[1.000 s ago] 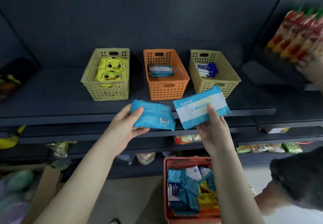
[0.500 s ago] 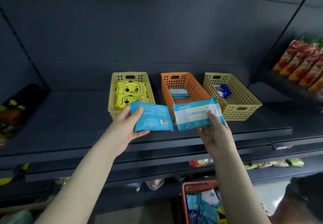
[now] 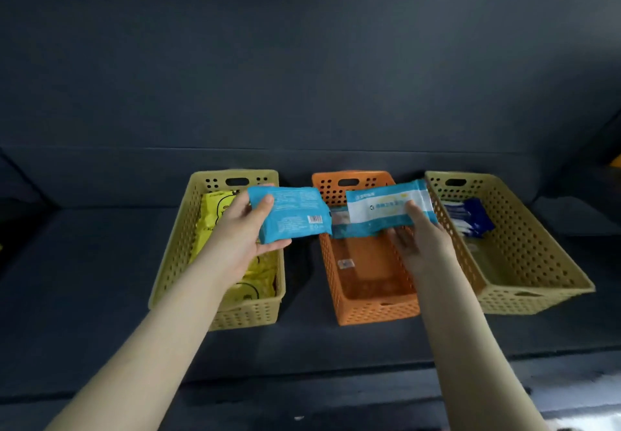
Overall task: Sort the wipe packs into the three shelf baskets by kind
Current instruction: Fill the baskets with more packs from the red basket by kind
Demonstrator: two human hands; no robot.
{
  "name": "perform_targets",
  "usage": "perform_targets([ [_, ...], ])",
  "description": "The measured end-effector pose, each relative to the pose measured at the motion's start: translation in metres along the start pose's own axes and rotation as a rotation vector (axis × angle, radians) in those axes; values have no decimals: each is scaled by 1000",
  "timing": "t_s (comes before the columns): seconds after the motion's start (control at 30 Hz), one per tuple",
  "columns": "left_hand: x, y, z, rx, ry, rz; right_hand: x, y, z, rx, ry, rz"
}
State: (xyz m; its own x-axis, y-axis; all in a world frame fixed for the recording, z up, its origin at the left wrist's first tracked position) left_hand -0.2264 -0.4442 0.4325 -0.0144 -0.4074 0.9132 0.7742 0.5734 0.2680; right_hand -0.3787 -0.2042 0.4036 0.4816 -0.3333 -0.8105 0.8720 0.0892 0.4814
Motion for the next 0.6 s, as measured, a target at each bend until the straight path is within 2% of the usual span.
perform_targets([
  [0.23,0,-50,2,73,8,4,27,-72,56,-66,78,198],
  [0.43,-6,-75,-5,105,20,-34,59,-87,62,27,165,306],
  [0.6,-6,-88,-4,91,9,-29,59,-92,52,107,254,322],
])
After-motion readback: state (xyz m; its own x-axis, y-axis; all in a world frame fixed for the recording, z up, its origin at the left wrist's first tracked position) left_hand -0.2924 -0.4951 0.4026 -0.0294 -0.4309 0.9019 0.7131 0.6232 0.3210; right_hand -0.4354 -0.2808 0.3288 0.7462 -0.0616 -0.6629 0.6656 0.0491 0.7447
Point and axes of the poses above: each hand's wrist, its own y-axis away from the middle knuckle, its own z-axis out of the palm, x = y × z, the point moved 8 cm from there along -y, towards the middle knuckle, and after that the axes turned 2 degrees about y, right-handed, at the moved point
